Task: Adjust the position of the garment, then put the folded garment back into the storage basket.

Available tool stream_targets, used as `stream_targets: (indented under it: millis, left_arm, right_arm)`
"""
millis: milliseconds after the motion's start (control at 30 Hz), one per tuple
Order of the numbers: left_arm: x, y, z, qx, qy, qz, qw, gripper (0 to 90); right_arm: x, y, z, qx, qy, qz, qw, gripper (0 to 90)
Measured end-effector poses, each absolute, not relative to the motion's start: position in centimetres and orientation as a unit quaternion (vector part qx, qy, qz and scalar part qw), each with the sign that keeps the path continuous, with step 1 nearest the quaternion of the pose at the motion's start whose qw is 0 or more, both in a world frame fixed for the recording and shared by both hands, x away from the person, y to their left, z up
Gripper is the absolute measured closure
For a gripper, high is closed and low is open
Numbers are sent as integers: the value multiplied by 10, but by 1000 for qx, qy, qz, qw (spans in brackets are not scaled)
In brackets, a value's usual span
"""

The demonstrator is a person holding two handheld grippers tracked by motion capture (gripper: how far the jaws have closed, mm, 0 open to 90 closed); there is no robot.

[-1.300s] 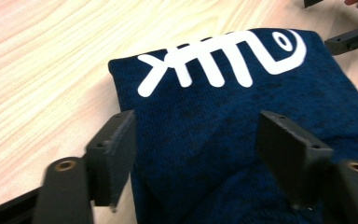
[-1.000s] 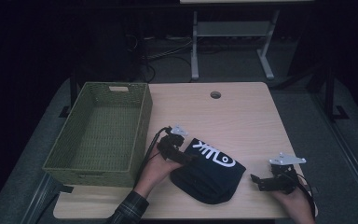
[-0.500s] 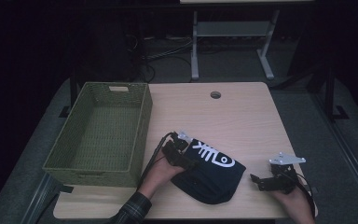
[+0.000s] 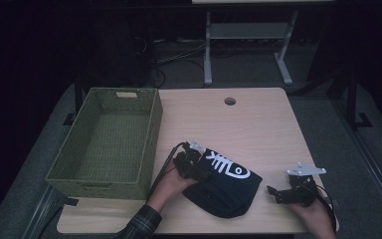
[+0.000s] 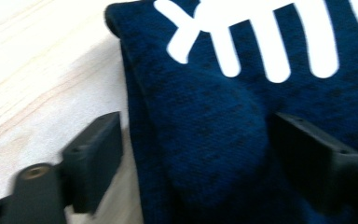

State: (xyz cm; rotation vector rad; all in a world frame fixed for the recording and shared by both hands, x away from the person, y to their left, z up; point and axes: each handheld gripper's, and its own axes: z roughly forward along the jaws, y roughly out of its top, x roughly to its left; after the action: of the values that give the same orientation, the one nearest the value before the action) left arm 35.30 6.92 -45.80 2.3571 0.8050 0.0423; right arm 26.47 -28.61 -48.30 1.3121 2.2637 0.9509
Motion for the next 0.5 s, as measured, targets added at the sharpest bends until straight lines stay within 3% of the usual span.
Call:
stream_targets:
  millis: [233,500]
  left_arm:
    - [352,69,-455,898,302,-6,319,438]
    - [355,70,-454,898,303,-30,316,612]
  right_arm:
    - [265,-286,-483,464,800,336,178,27]
    - [265,-286,-483,464,800,336,178,27]
